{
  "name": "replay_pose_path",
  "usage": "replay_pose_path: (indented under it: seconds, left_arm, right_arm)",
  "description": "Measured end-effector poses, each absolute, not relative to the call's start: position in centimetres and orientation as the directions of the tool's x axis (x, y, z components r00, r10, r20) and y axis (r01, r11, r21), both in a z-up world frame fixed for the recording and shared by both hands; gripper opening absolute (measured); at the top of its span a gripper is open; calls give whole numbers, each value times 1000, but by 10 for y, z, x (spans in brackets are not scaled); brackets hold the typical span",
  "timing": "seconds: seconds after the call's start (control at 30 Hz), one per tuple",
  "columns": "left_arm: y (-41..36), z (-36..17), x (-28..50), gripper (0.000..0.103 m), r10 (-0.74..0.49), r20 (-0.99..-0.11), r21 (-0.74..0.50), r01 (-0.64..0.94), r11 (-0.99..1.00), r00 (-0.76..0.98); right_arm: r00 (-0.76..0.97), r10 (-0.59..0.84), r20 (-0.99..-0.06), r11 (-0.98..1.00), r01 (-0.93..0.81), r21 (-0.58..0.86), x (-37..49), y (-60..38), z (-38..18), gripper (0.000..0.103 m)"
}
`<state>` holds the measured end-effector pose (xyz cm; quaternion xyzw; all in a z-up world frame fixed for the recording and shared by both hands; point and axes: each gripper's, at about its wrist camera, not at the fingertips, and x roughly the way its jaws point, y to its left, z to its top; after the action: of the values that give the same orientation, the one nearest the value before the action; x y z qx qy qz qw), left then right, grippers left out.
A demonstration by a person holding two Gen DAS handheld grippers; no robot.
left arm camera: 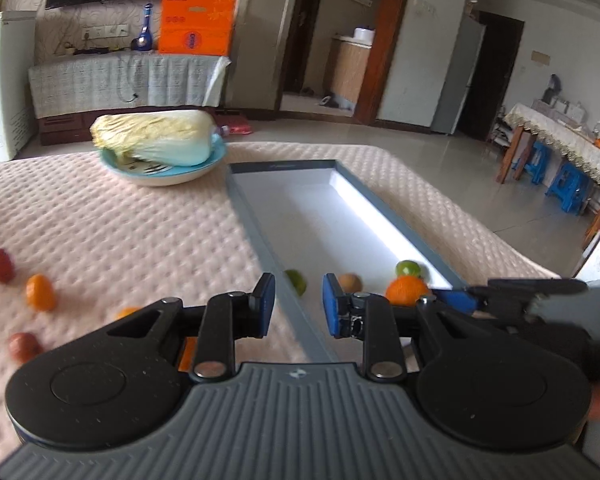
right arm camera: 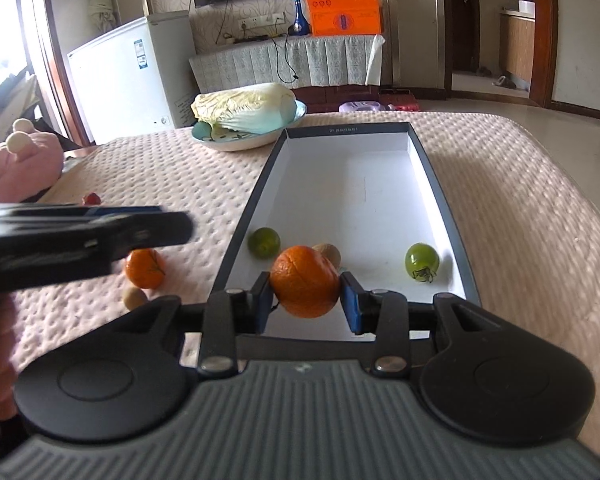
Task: Organize fruits
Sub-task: 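Open the left tool to drop the kiwi in the box while the right tool holds the mandarin, then lower the mandarin into the box and open the right tool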
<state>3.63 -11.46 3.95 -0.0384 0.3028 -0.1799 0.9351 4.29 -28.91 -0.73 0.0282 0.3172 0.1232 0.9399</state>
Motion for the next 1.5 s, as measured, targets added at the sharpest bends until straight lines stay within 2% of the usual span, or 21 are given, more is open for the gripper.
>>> replay_pose_path:
  seconds: [0.2, 0.47, 1.07, 1.2, 1.5]
  left_arm:
    - [-83, 38, -3, 30, -318, -574, -217, 234, 948, 755]
    - [-68, 23, -1, 30, -278, -596, -221, 178, 959, 753]
    - [-45, 18, -3, 31, -198, -586, -153, 133, 979, 786]
    - [-32, 21, -5, 45, -180, -575, -160, 106, 981, 798]
    - [2, 23, -7, 45, -138, -566, -166, 52, 985, 813]
  right_arm:
    - [757, 243, -606, 970, -207, 130, 49, -284, -13, 40]
    - [746, 224, -627, 974, -197, 115, 54, -277, -19, 40]
    - [731, 212, -649, 976, -188, 108, 65, -263, -27, 40]
    - [729, 205, -653, 978, -176, 111, 68, -259, -28, 40]
    - [721, 174, -670, 984, -151, 93, 74, -251, -33, 40]
